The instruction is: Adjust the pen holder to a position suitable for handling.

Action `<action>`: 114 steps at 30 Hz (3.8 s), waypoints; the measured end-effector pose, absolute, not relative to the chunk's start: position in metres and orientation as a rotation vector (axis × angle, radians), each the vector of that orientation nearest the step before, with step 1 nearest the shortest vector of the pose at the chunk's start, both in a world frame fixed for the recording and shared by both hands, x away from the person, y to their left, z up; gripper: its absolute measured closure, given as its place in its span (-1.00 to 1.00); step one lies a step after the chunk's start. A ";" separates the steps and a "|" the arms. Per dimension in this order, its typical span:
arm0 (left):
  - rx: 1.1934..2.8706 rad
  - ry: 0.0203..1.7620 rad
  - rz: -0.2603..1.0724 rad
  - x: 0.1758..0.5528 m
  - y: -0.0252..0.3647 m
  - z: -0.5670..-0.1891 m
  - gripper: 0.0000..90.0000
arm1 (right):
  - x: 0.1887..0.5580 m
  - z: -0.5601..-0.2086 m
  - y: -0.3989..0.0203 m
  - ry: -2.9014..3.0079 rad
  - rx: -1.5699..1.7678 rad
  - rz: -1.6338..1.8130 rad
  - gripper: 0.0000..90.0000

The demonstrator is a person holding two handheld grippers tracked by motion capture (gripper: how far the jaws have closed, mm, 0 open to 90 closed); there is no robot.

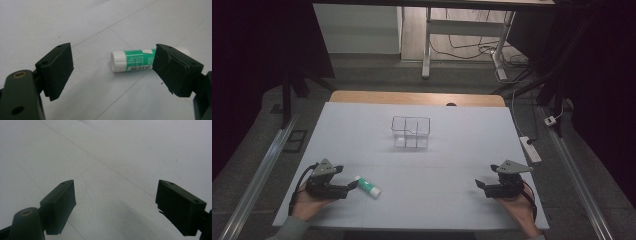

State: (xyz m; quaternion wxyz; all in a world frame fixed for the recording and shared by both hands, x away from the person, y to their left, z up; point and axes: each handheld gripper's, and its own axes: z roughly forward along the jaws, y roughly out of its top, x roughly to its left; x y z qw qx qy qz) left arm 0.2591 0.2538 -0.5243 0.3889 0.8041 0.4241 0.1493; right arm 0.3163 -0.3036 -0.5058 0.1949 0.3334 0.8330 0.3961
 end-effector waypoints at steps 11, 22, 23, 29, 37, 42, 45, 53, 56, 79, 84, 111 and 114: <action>2.020 1.083 0.378 0.265 0.255 -0.518 -0.61 | 0.317 -0.507 -0.302 2.349 0.925 1.095 -0.65; 1.998 1.094 0.374 0.275 0.254 -0.512 -0.58 | 0.316 -0.508 -0.300 2.379 0.893 1.118 -0.64; 1.998 1.094 0.374 0.275 0.254 -0.512 -0.58 | 0.316 -0.508 -0.300 2.375 0.899 1.119 -0.64; 1.999 1.094 0.370 0.285 0.249 -0.508 -0.57 | 0.315 -0.507 -0.300 2.372 0.895 1.114 -0.63; 2.015 1.086 0.375 0.295 0.241 -0.504 -0.55 | 0.315 -0.507 -0.300 2.372 0.894 1.117 -0.62; 2.017 1.087 0.379 0.301 0.239 -0.502 -0.54 | 0.315 -0.507 -0.300 2.358 0.885 1.124 -0.61; 2.020 1.084 0.379 0.309 0.234 -0.499 -0.53 | 0.314 -0.507 -0.300 2.349 0.886 1.129 -0.60; 2.044 1.069 0.369 0.324 0.225 -0.498 -0.51 | 0.315 -0.507 -0.300 2.355 0.889 1.118 -0.60; 2.055 1.073 0.369 0.330 0.222 -0.498 -0.51 | 0.314 -0.507 -0.300 2.360 0.889 1.117 -0.60; 2.046 1.042 0.373 0.370 0.199 -0.489 -0.20 | 0.315 -0.509 -0.299 2.363 0.888 1.101 -0.59; 2.057 1.036 0.378 0.380 0.195 -0.489 0.12 | 0.315 -0.509 -0.299 2.363 0.891 1.100 -0.59; 2.108 1.033 0.316 0.434 0.167 -0.507 0.97 | 0.314 -0.510 -0.299 2.349 0.899 1.099 -0.56; 2.109 1.028 0.314 0.435 0.165 -0.507 0.97 | 0.314 -0.510 -0.299 2.350 0.898 1.099 -0.56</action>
